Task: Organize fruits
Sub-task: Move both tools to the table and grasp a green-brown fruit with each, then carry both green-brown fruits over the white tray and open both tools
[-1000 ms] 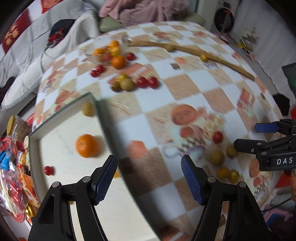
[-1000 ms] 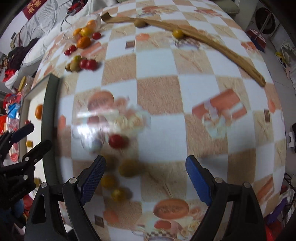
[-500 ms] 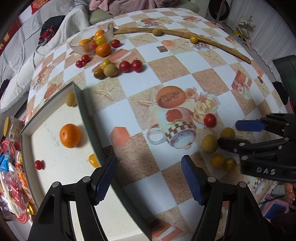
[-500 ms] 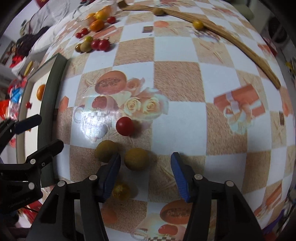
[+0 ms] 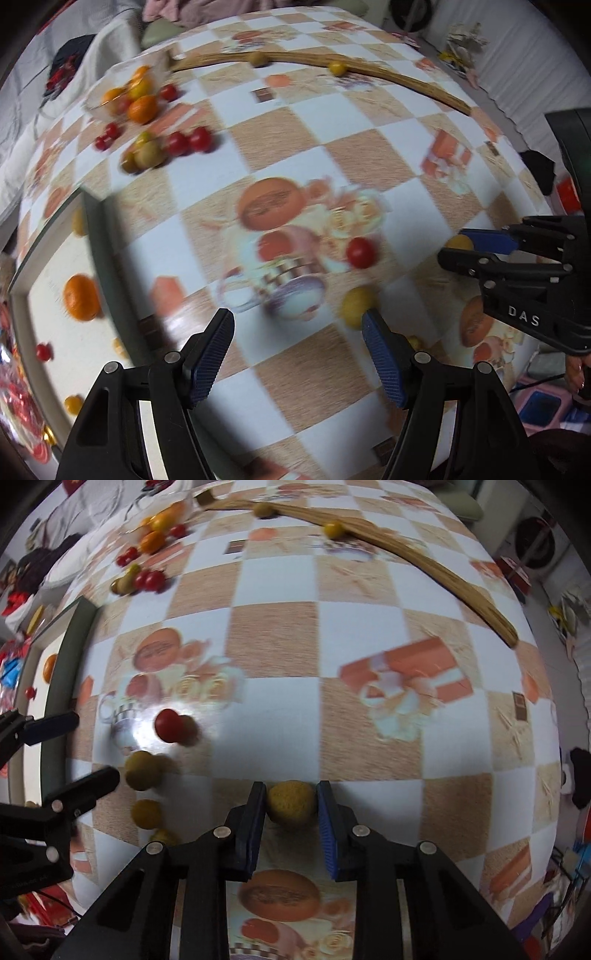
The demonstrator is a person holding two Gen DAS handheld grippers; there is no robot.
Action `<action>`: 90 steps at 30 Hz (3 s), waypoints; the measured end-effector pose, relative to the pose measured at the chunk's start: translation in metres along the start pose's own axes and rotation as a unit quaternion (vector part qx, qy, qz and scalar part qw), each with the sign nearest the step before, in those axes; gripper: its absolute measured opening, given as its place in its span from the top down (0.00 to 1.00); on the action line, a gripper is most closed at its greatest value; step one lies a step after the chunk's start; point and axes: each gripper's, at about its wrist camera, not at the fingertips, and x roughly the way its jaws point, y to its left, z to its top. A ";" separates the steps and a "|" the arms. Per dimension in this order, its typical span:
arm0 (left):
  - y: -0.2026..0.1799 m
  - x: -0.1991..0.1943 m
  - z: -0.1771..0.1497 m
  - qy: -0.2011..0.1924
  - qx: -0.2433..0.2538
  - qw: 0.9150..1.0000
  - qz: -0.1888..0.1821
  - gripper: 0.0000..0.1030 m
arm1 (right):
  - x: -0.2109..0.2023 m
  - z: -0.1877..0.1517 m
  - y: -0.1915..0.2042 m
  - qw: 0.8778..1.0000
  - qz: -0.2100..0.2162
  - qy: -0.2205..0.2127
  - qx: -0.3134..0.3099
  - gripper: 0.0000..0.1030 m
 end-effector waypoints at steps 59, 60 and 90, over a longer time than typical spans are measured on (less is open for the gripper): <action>0.163 -0.060 -0.106 -0.041 -0.239 0.969 0.043 0.74 | -0.022 0.055 0.174 0.986 0.133 -0.011 -0.104 0.71; 0.170 -0.061 -0.112 -0.040 -0.247 0.967 0.050 0.74 | -0.022 0.055 0.184 0.984 0.137 -0.011 -0.111 0.71; 0.202 -0.040 -0.155 -0.005 -0.268 0.956 0.117 0.27 | 0.021 0.065 0.296 0.966 0.137 0.033 -0.215 0.30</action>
